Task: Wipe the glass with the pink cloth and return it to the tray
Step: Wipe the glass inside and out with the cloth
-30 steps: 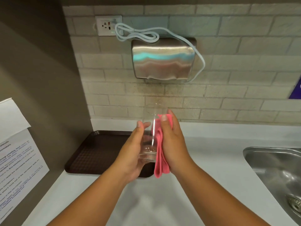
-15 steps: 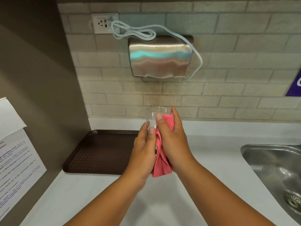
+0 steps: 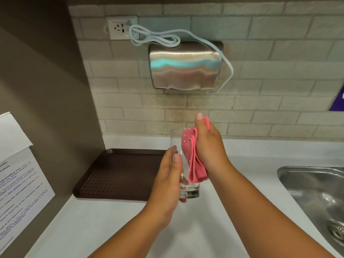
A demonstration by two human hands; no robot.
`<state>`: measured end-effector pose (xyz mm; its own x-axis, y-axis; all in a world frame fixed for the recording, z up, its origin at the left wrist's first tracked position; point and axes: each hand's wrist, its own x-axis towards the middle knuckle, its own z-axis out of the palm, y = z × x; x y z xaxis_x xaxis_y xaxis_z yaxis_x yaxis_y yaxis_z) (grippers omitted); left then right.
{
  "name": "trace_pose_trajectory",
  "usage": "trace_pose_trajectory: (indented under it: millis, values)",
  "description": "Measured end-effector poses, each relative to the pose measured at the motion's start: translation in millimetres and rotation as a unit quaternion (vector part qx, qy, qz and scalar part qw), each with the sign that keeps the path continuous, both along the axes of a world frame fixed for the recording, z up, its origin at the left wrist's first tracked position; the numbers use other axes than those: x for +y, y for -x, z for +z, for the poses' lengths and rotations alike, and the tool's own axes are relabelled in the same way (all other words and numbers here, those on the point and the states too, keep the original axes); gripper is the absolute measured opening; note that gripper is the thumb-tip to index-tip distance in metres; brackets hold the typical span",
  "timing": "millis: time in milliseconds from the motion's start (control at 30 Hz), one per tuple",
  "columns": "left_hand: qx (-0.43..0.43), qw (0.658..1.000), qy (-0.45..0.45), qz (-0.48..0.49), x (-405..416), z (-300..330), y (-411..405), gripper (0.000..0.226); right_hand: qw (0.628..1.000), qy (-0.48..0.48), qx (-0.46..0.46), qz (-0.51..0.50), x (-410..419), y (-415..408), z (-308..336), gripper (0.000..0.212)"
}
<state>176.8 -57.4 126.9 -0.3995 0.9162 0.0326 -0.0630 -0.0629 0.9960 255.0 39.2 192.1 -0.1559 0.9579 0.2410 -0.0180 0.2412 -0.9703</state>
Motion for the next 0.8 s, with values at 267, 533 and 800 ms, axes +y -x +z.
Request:
trace_pose_trajectory:
  millis: [267,533,800]
  values:
    - [-0.091,0.995,-0.035,0.02,12.5,20.0,21.8,0.04,0.991,0.011,0.024,0.129,-48.3,2.6,-42.7,0.056]
    - [-0.048,0.998,-0.019,-0.025,6.2,10.6,14.9,0.046,0.969,-0.15,-0.187,0.057,-43.0,12.2,-32.7,0.064]
    - [-0.12,0.989,-0.021,-0.087,-4.0,16.7,14.8,0.066,0.991,0.034,0.038,0.122,-8.3,-0.4,6.0,0.045]
